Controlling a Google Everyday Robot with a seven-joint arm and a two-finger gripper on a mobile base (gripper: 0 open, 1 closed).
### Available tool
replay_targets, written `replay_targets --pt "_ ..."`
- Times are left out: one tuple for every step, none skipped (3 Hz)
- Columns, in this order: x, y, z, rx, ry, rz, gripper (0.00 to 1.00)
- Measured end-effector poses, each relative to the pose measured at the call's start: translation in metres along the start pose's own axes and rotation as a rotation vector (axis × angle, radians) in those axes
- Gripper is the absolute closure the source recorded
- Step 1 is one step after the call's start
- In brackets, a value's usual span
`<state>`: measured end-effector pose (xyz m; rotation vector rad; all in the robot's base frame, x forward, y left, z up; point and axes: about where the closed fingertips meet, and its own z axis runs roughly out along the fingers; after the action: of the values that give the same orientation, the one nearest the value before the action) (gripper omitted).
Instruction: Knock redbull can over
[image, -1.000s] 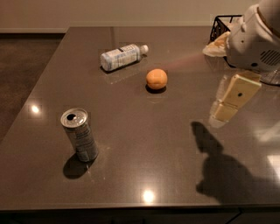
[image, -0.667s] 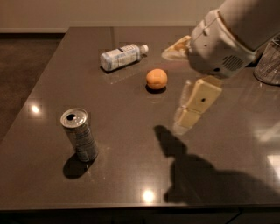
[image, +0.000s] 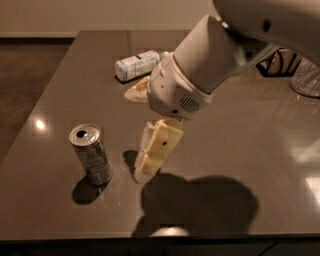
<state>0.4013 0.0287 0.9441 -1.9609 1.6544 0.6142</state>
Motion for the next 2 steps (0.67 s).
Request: replay_targets --pt "-0.022 -0.001 0.041 -0.057 -0.062 0.031 0.00" --pt "-0.041 -0.004 0.062 -0.088 -0.113 0.050 0.00"
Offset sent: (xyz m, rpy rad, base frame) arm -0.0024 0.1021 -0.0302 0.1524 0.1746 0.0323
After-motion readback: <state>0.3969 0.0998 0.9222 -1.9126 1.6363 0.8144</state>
